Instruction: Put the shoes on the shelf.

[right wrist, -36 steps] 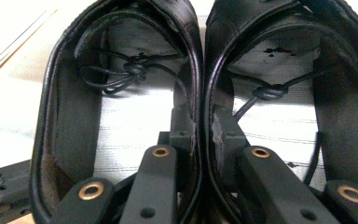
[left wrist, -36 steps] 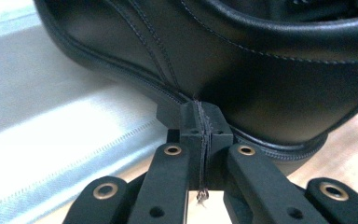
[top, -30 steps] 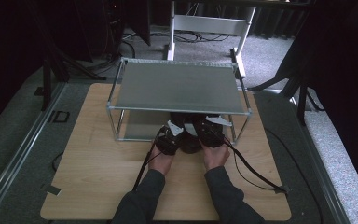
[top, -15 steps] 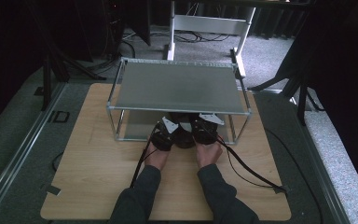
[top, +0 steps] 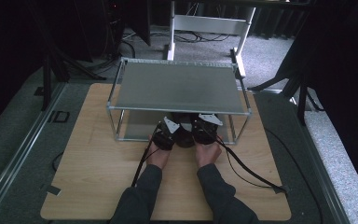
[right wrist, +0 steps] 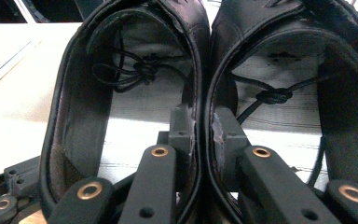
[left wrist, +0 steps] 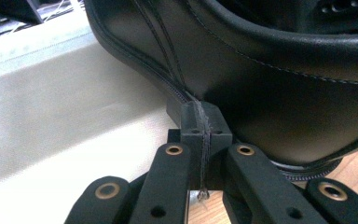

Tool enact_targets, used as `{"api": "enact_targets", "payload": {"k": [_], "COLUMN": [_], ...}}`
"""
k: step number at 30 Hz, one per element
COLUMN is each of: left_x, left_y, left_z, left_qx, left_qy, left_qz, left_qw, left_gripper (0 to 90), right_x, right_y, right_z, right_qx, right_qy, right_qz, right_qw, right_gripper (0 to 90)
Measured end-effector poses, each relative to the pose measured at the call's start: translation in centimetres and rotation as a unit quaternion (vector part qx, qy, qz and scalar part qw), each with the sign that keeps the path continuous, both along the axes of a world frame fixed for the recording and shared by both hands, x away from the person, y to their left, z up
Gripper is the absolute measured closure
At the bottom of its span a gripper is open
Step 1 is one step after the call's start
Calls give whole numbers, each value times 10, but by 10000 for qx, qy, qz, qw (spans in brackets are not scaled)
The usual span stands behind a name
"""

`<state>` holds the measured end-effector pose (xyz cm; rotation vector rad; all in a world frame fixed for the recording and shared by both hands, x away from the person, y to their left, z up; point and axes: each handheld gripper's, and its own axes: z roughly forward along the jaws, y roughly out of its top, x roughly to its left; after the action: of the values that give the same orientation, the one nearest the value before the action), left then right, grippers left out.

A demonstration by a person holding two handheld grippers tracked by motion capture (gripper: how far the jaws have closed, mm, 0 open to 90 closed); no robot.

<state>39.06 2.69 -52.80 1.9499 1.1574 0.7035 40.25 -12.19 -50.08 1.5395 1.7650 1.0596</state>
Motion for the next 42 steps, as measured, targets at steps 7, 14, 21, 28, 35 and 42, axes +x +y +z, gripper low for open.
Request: {"api": "enact_targets", "payload": {"k": [7,14,21,28,35,42], "left_x": [7,14,16,16,2,-21], "left_y": [0,1,2,6,14,10], "left_z": [-7,-10,-10,-9,3,10], "left_qx": [47,108,53,-88,-428,-513], "left_qy": [153,254,320,375,284,234], "left_qz": [116,214,277,299,169,-223], "left_qw": [9998,9994,9991,9988,9985,9982], "left_gripper": [897,849,812,762,674,598], "right_x": [3,7,-3,-19,-36,-41], "right_y": [0,1,1,-14,-49,-77], "right_z": [-1,-6,2,11,6,-10], "right_qx": [-74,-110,202,123,-143,-354], "right_qy": [-240,-717,-1146,-1171,-1178,-627], "right_qz": [137,126,405,675,679,743], "right_qw": [9996,9973,9924,9907,9906,9946], "right_gripper": [715,612,454,415,400,416]}}
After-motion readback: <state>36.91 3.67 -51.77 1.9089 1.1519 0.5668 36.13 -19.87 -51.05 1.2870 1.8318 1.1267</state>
